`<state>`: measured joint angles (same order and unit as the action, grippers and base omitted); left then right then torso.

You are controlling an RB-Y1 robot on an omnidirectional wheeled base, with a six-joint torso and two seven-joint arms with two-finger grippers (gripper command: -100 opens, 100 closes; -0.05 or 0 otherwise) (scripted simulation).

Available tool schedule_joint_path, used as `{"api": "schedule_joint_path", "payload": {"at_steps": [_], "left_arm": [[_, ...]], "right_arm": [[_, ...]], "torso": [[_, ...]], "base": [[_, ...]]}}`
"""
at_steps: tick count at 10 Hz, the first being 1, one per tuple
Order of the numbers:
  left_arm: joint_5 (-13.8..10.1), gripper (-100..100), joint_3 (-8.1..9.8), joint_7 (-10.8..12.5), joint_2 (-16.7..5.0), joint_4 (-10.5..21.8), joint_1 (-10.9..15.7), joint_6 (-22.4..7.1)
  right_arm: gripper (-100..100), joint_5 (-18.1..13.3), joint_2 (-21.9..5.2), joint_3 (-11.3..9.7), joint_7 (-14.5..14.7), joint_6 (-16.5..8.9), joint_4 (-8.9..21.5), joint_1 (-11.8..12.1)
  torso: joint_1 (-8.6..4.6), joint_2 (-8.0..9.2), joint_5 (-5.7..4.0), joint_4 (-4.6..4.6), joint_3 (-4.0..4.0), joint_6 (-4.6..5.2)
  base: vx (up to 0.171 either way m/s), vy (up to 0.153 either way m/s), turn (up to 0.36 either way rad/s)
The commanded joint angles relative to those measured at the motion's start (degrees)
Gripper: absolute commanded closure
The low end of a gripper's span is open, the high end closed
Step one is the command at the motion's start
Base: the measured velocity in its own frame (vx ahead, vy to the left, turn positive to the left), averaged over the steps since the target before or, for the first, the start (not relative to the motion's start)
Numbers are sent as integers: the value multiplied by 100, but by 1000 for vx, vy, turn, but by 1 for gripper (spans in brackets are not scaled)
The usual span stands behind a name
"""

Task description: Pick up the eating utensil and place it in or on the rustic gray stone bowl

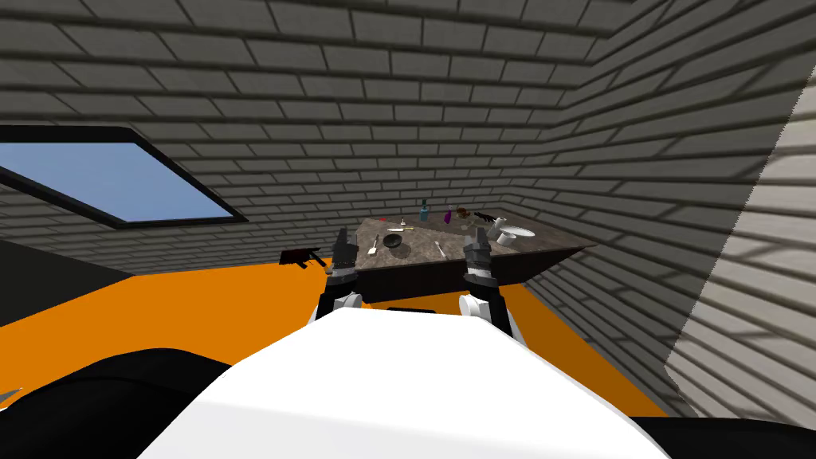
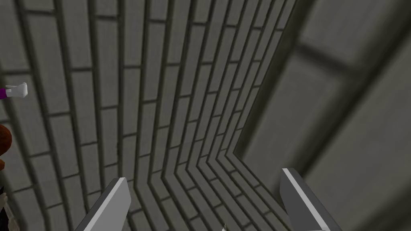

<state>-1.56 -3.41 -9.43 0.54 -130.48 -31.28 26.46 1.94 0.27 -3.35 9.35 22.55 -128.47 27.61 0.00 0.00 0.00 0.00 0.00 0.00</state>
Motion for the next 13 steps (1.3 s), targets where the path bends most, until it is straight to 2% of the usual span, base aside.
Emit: {"api": "schedule_joint_path", "payload": {"at_steps": [1, 4, 8, 9, 11, 12, 13], "left_arm": [[0, 0, 0, 0, 0, 0, 0, 0], [0, 0, 0, 0, 0, 0, 1, 0], [0, 0, 0, 0, 0, 0, 1, 0], [0, 0, 0, 0, 0, 0, 2, 0], [0, 0, 0, 0, 0, 0, 1, 0], [0, 0, 0, 0, 0, 0, 1, 0], [0, 0, 1, 0, 0, 0, 0, 0]], "right_arm": [[-100, 16, -197, 34, 0, -65, 12, 38], [-100, 81, -639, 175, 0, -320, 53, 188], [-100, 240, -1236, 498, -2, -862, 129, 524], [-100, 240, -1236, 498, -2, -887, 129, 524], [-100, 342, -1530, 703, -4, -1205, 174, 731], [-100, 342, -1530, 703, -4, -1236, 174, 731], [-100, 397, -1675, 811, -5, -1421, 200, 840]], "torso": [[0, 0, 0, 0, 0, 0], [-5, 12, -1, 2, 6, -1], [-9, 23, -2, 5, 13, -2], [-12, 28, -2, 6, 16, -3], [-9, 20, -2, 5, 12, -1], [-10, 25, -2, 6, 14, -2], [-13, 22, -3, 6, 13, 3]], "base": [[-10, 1, 81], [-32, -7, 148], [-60, -12, 261], [-57, -22, 67], [-59, -8, 252], [-58, -20, 94], [-51, -3, 190]]}}
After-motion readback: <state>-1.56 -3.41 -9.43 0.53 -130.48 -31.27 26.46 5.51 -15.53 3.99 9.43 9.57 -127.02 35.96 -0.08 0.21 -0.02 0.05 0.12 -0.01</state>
